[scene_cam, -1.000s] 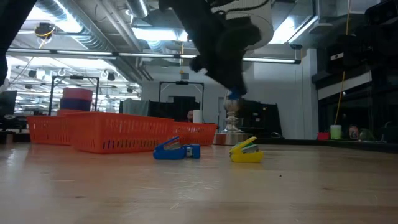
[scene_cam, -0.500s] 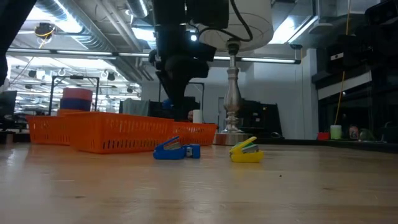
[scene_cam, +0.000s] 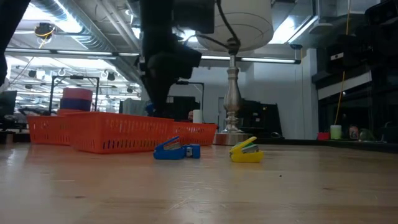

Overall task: Pick and place Stapler, Stapler remover, tape
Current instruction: Put the blue stapler into the bottom orange bin

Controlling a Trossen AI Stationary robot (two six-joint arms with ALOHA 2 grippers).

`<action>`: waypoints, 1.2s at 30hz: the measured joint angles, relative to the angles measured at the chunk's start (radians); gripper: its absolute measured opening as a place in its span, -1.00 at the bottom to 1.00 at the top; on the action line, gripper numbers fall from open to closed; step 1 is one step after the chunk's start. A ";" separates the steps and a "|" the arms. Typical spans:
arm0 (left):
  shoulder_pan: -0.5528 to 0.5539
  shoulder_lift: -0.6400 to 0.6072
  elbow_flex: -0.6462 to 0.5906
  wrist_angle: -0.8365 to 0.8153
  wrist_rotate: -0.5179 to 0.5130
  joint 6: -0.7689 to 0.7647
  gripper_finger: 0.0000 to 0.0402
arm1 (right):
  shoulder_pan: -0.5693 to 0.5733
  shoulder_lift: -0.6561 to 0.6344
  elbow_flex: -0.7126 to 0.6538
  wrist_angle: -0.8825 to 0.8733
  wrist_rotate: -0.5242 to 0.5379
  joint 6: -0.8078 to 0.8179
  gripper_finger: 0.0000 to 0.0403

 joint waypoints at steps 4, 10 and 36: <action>0.000 -0.056 -0.081 0.051 0.016 -0.022 -0.65 | 0.000 0.000 0.000 -0.001 0.000 0.000 -0.36; -0.002 -0.160 -0.204 0.164 0.040 -0.082 -0.64 | 0.000 0.000 0.000 0.000 0.000 0.000 -0.36; -0.002 -0.193 -0.321 0.244 0.027 -0.211 -0.45 | 0.000 0.000 0.000 -0.001 0.000 0.000 -0.36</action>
